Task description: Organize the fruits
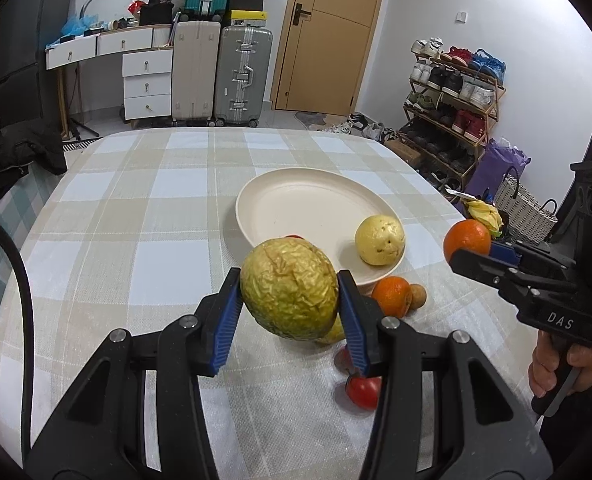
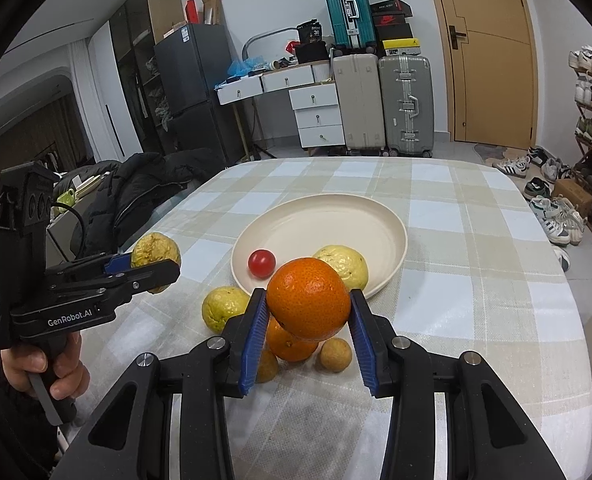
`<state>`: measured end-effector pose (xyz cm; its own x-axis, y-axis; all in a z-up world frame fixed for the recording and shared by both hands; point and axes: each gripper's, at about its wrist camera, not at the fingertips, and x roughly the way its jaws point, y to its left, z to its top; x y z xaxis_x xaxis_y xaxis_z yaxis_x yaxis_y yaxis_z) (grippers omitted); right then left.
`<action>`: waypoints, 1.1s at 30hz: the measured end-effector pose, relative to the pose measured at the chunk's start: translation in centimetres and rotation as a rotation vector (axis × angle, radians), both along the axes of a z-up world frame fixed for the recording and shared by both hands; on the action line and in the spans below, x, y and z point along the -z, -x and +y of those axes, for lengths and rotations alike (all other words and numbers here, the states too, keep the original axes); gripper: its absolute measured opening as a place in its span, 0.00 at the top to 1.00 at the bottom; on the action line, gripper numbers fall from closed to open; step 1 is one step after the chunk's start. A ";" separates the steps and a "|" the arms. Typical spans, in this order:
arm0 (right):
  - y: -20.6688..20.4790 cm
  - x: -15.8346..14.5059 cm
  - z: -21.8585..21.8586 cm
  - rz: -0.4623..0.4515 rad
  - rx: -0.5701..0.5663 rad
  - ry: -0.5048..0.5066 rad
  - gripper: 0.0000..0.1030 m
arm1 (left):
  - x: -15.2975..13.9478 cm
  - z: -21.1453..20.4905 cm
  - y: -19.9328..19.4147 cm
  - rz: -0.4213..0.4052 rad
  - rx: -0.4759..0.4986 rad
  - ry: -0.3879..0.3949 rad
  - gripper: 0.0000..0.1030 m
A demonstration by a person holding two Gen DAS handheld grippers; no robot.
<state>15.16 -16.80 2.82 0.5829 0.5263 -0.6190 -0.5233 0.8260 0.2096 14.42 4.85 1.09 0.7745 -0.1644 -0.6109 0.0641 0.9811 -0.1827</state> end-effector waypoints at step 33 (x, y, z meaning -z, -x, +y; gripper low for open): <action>-4.6 -0.7 0.3 -0.006 0.026 -0.049 0.60 | -0.7 -0.5 -6.3 -0.012 0.000 -0.023 0.58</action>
<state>19.71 -16.52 3.49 0.6006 0.5407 -0.5890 -0.5034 0.8281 0.2468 20.67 4.36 1.77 0.7821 -0.1498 -0.6049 0.0658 0.9851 -0.1589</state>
